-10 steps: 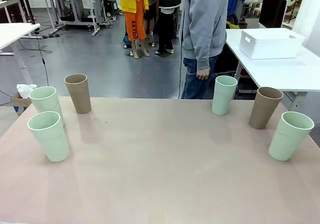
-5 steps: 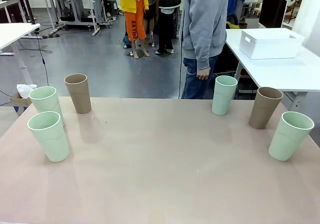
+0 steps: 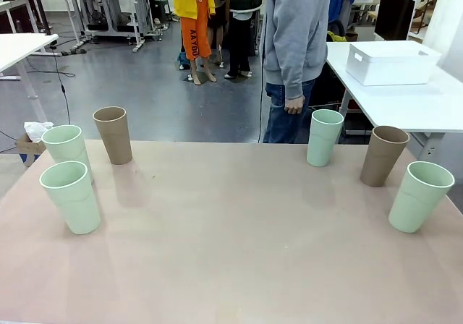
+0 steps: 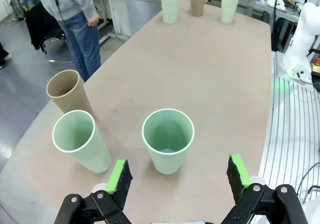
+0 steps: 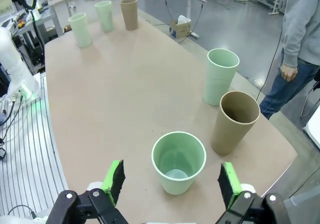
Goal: Stack the cups and store them in the basket.
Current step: Pick up two Reusable plastic cups , one in each hand.
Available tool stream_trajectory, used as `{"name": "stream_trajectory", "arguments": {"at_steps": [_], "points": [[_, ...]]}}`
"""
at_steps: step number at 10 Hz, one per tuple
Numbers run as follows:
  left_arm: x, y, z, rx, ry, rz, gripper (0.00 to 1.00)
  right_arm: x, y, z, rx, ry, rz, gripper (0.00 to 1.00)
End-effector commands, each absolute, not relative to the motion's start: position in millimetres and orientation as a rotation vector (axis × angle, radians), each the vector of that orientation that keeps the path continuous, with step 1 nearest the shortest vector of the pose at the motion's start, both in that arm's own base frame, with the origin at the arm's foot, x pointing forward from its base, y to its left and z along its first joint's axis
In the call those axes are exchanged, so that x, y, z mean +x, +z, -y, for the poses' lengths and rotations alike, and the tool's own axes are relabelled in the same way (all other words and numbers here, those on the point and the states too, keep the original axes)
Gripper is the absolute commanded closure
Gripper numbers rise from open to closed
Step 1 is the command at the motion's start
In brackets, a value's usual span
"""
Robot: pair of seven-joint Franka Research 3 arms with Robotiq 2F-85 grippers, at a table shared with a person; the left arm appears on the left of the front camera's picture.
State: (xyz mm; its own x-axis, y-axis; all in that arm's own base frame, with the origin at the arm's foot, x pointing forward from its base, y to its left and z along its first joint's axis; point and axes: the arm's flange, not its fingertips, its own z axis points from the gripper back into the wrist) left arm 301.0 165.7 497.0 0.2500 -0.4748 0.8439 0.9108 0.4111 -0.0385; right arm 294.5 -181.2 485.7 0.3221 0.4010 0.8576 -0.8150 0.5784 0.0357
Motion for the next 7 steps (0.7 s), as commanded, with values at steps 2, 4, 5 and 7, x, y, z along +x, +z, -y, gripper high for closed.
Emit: {"name": "stream_trajectory", "arguments": {"at_steps": [2,4,5,7], "points": [[300.8,497.5,-165.9,-0.607,-1.042,0.889,0.00,296.6,485.2,181.8,0.519,0.861,0.971,0.00],[300.8,497.5,-165.9,-0.607,-1.042,0.889,0.00,296.6,485.2,181.8,0.519,0.861,0.971,0.00],[300.8,497.5,-165.9,-0.607,-1.042,0.889,0.00,296.6,485.2,181.8,0.519,0.861,0.971,0.00],[300.8,497.5,-165.9,-0.607,-1.042,0.889,0.00,296.6,485.2,181.8,0.519,0.861,0.971,0.00]]}}
